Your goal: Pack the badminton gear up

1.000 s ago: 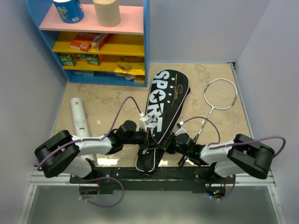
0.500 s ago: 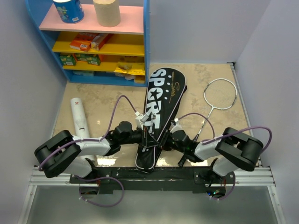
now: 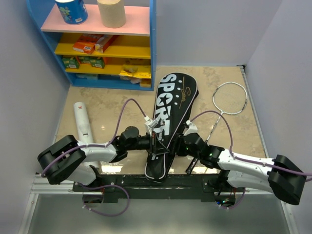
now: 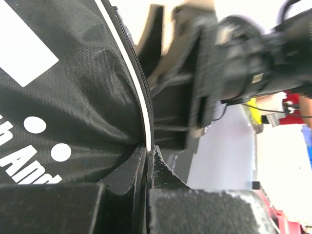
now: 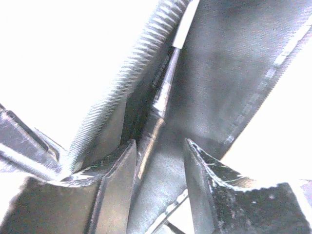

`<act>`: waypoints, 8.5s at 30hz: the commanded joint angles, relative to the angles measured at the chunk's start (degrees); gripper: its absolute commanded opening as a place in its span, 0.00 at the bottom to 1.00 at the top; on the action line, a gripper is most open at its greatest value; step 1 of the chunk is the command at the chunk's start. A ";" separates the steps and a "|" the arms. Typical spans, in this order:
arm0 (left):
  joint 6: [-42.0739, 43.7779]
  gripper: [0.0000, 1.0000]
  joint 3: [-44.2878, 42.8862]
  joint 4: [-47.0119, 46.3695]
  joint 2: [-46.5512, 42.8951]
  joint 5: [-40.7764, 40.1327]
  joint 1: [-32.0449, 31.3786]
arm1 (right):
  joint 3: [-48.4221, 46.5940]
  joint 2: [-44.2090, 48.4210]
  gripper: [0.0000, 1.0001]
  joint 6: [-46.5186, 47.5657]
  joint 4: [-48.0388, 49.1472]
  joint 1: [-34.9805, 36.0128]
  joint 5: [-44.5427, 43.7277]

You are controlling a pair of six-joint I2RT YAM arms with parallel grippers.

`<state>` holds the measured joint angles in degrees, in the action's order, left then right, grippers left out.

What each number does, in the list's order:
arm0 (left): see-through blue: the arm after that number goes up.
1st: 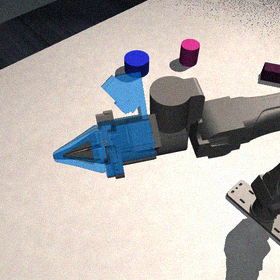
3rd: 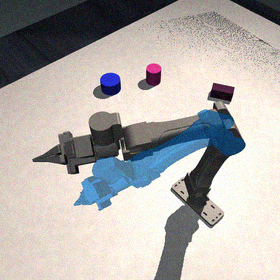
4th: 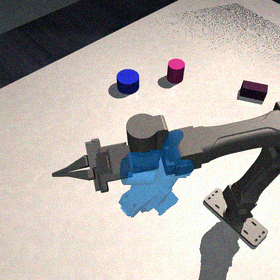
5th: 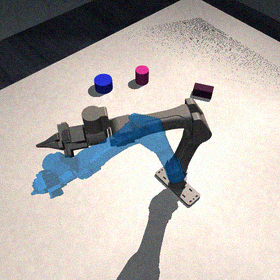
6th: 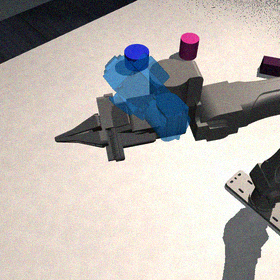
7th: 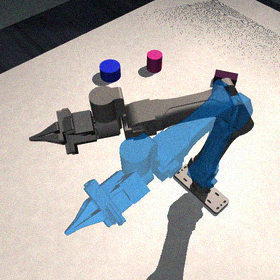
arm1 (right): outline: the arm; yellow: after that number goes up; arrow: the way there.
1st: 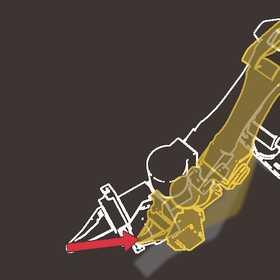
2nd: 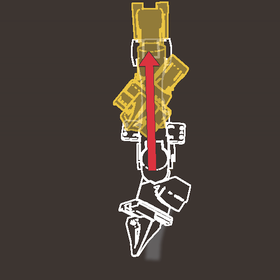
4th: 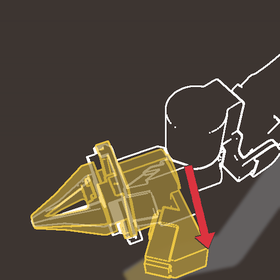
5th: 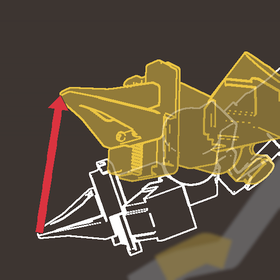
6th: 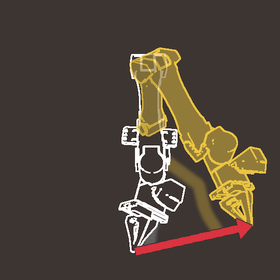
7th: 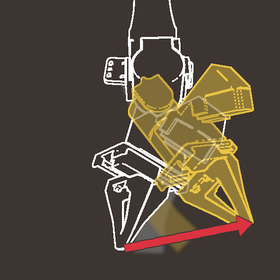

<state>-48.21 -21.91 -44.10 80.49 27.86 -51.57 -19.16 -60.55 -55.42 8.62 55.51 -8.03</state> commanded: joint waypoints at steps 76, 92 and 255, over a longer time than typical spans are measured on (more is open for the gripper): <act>8.30 0.00 -3.22 11.05 -5.52 3.61 4.11 | -30.68 -21.20 0.00 24.83 -30.33 -54.45 -5.33; 8.48 0.00 -10.16 12.72 -1.48 1.59 7.01 | -25.67 -0.89 0.00 15.01 -45.43 -33.91 -3.83; 6.37 0.00 -0.50 8.50 1.60 2.91 -5.02 | -24.43 -16.79 0.00 13.58 -29.63 -10.85 -6.47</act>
<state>-41.80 -23.73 -34.22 83.50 23.79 -53.04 -38.72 -77.78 -47.92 -26.61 49.52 -5.98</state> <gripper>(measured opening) 0.029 0.321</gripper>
